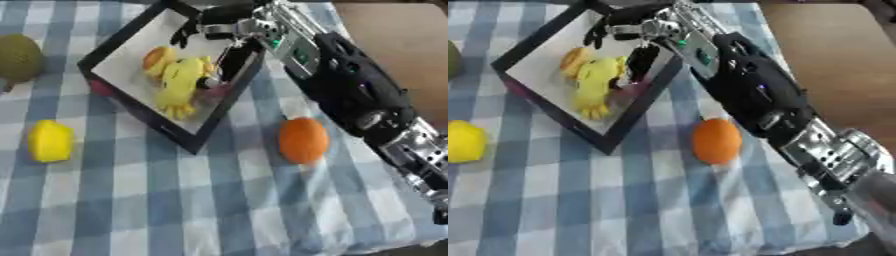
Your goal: Pick up objects on the table and place them in the box.
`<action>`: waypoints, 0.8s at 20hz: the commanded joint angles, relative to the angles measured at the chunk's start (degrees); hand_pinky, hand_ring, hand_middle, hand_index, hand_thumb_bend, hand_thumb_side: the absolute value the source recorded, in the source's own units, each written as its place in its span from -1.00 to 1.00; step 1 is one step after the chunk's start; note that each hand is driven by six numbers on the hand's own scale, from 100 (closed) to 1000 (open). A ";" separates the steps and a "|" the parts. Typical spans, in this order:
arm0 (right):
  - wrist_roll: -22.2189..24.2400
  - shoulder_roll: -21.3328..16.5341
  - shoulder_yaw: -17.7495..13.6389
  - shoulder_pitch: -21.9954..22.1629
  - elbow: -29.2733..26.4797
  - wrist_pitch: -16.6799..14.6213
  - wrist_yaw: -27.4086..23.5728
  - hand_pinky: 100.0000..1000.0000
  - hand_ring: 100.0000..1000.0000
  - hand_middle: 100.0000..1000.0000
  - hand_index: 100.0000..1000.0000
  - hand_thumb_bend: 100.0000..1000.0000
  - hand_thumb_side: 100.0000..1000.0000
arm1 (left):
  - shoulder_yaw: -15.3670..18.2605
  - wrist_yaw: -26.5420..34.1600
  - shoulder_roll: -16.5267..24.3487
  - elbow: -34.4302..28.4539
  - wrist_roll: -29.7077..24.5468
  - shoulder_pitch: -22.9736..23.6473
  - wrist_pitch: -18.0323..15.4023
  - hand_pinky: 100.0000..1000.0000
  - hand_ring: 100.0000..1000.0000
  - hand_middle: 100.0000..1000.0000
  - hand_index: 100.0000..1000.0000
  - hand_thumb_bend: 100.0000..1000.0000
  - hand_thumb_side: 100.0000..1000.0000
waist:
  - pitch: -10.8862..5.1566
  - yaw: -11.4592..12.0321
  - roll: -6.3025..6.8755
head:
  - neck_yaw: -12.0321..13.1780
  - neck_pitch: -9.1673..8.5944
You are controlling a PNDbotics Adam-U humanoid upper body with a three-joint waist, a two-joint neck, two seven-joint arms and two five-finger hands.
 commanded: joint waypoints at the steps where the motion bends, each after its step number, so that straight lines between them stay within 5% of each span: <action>1: -1.72 -4.73 -1.80 -0.89 -6.76 2.20 -4.42 0.81 0.81 0.53 0.83 -0.55 -0.73 | 0.51 -0.13 1.03 -0.49 0.18 0.07 -0.08 0.70 1.00 1.00 0.74 -0.95 0.73 | -2.33 -0.45 -0.45 | 0.76 -0.11; 10: -5.72 -23.73 -6.90 12.65 -37.55 10.96 -21.33 0.78 0.76 0.50 0.78 -0.64 -0.68 | 2.39 -1.00 3.49 -0.28 2.08 2.73 -0.21 0.70 1.00 1.00 0.74 -0.97 0.73 | -3.18 -3.43 -1.21 | 5.81 -0.11; 16: -5.17 -32.07 -8.18 21.27 -40.48 4.43 -26.15 0.78 0.76 0.52 0.75 -0.74 -0.49 | 2.45 -1.16 3.96 -0.34 2.23 3.00 -0.14 0.70 1.00 1.00 0.74 -0.97 0.73 | -3.03 -4.20 -0.85 | 6.70 -0.11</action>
